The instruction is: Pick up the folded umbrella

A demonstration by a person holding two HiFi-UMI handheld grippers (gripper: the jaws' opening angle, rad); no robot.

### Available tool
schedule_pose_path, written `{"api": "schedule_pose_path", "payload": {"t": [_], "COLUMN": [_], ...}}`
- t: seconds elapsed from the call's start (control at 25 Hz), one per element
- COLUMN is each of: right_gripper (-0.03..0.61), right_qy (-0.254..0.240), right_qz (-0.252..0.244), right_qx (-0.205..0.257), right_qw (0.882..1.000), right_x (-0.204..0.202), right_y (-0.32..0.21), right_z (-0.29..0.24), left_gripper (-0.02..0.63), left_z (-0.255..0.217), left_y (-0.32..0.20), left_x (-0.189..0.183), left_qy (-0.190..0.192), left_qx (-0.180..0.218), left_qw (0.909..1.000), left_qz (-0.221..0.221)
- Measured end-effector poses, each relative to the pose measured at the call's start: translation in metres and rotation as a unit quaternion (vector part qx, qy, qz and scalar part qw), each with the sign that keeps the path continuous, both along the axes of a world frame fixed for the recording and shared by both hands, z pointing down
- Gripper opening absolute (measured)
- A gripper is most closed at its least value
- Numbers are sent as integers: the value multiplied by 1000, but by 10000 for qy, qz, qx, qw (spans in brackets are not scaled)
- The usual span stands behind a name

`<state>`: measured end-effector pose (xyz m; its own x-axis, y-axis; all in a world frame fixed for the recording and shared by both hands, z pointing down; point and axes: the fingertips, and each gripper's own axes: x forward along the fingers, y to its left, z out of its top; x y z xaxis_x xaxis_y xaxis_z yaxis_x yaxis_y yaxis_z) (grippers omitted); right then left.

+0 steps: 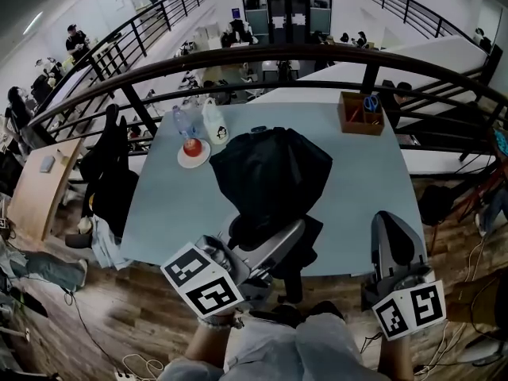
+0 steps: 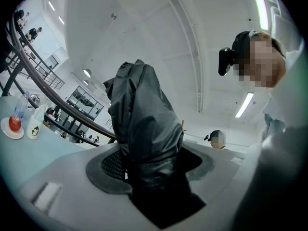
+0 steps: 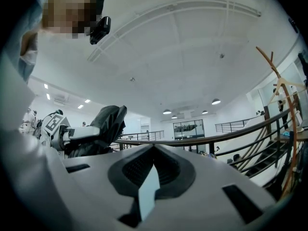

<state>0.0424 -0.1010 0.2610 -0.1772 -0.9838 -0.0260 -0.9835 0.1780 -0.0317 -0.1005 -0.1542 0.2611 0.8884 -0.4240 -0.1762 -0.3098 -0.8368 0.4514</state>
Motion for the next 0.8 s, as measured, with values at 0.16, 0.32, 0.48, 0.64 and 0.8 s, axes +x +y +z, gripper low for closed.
{"api": "schedule_pose_path", "payload": {"t": [0.16,0.32,0.48,0.64,0.8], "right_gripper": [-1,-1,-2,-2,-2], "right_qy": [8,3,29,37,58], "right_qz": [-7,-13,-50,-94,-150], "right_qx": [-9,7,46,45,61], "right_qw": [10000,10000,10000,9999,9999], "right_x": [-1,-3,-7,-11,-15], "right_y": [7,13,15,16,13], "right_z": [0,-2,-4,-5,-6], "left_gripper": [288,288,288,288,288], "left_z": [1,1,-1,-5,-6], "left_y": [6,13,14,17,18], "left_x": [0,0,-5,-10,-14], "left_qy": [60,63,138,213,185], "left_qx": [-25,-48,-58,-55,-8], "left_qw": [10000,10000,9999,9997,9998], "left_qz": [-13,18,-15,-45,-92]}}
